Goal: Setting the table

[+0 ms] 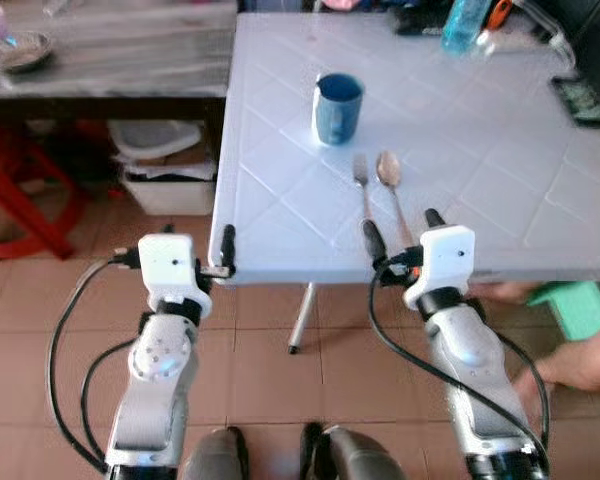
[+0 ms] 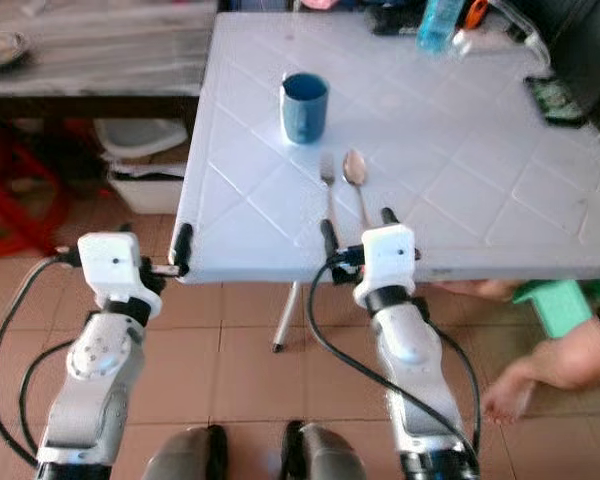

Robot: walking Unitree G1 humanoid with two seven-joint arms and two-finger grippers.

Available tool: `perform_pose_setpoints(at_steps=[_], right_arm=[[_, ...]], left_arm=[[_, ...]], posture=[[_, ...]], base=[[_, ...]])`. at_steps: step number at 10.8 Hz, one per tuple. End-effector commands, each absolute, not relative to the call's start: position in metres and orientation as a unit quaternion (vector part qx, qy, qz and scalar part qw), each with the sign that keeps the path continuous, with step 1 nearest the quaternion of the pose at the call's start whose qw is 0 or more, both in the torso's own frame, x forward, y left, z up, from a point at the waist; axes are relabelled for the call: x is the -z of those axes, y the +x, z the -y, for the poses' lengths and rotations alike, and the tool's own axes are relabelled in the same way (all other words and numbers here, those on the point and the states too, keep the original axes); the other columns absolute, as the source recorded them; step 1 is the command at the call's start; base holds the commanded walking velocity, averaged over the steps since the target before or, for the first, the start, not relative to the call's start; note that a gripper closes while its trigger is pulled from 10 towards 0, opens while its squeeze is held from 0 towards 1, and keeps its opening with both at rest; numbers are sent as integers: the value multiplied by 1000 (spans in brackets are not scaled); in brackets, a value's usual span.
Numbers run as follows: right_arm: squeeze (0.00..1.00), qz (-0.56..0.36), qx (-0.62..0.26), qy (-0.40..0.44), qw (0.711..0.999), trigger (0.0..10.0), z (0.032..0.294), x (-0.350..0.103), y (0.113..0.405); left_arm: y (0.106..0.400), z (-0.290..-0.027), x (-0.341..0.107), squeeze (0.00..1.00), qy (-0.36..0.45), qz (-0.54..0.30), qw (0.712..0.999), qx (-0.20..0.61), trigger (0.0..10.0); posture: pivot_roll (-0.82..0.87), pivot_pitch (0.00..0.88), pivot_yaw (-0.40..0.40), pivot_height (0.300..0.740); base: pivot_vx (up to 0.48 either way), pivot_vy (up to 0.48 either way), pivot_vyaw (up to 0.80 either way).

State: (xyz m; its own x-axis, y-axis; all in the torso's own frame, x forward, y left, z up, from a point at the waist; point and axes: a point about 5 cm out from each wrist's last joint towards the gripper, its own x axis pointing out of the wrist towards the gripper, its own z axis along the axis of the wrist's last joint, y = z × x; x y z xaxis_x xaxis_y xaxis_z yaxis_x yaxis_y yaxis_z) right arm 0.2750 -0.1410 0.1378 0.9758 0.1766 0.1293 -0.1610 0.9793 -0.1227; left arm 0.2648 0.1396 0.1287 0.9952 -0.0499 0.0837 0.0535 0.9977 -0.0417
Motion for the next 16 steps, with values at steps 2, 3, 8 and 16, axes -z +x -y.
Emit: perform_pose_setpoints(at_steps=[2, 3, 8, 16], right_arm=[[0, 71, -85, -54, 992, 10000, 140, -139, 275], [0, 73, -90, -64, 991, 10000, 140, -140, 274], [0, 90, -114, -77, 986, 10000, 132, -150, 274], [0, 86, -66, -53, 993, 10000, 140, -161, 278]], left_arm=[[263, -139, -132, 0, -22, 48, 998, 30, 10000], [263, -140, -132, 0, -20, 51, 998, 30, 10000], [264, -140, -131, 0, -17, 47, 999, 11, 10000], [262, -146, -133, 0, -14, 51, 999, -15, 10000]], posture=[[-19, 203, -20, 740], [-15, 202, -22, 740], [-17, 202, -28, 740], [-8, 220, -34, 740]], base=[[131, 0, -400], [364, 0, 0], [200, 0, 0], [0, 0, 330]])
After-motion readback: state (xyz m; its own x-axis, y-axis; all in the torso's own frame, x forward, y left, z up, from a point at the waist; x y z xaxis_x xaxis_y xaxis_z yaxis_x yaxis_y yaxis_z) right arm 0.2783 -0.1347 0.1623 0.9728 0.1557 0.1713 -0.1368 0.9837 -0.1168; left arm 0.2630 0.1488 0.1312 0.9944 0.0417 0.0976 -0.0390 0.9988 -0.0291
